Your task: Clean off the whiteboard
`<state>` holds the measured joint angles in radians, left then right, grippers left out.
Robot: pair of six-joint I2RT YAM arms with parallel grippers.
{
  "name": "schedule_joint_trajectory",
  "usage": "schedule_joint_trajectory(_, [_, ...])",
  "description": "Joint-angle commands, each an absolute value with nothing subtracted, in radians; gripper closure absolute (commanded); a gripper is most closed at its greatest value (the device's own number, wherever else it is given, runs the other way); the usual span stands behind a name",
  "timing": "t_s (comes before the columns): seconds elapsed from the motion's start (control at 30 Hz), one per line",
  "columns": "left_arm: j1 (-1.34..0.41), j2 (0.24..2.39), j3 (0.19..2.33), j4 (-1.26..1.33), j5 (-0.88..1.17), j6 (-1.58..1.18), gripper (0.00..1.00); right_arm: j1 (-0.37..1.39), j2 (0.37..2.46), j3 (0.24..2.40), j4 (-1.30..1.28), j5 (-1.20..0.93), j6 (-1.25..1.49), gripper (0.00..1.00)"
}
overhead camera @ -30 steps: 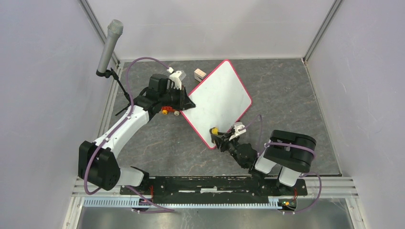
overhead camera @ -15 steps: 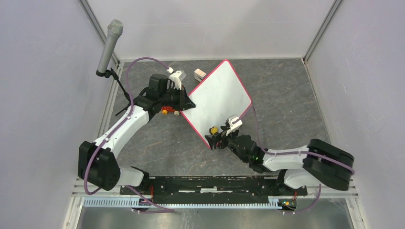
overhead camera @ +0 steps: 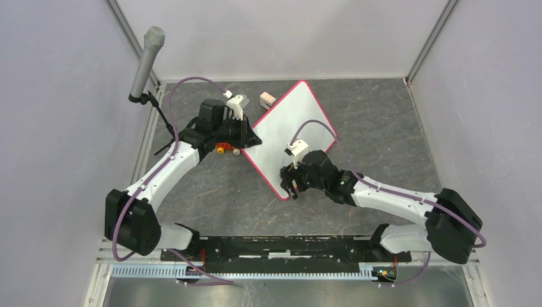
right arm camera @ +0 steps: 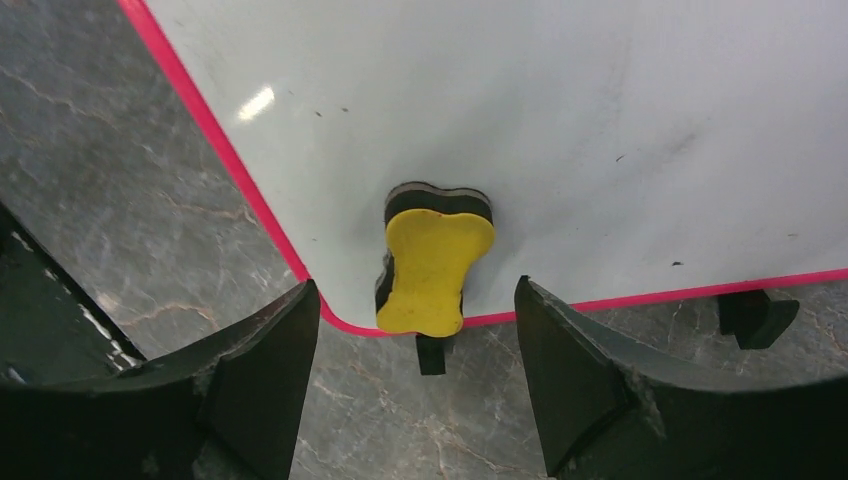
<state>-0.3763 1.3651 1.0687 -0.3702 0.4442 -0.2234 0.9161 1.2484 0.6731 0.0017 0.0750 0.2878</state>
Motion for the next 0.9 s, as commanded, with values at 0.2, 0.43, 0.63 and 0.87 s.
schedule_joint_trajectory(0.2, [-0.356,1.426,1.002,-0.681,0.02,-0.003,0.98,0.874,1.38,0.746,-0.081,-0.062,0.176,0.32])
schedule_joint_trajectory(0.43, [-0.357,1.426,1.001,-0.679,0.027,-0.003,0.98,0.874,1.359,0.648,0.124,-0.043,0.193,0.48])
schedule_joint_trajectory(0.63, [-0.357,1.431,1.003,-0.68,0.035,-0.005,0.98,0.886,1.349,0.603,0.196,0.006,0.215,0.61])
schedule_joint_trajectory(0.87, [-0.359,1.43,1.003,-0.676,0.031,-0.005,0.98,0.873,1.294,0.473,0.485,0.107,0.305,0.76])
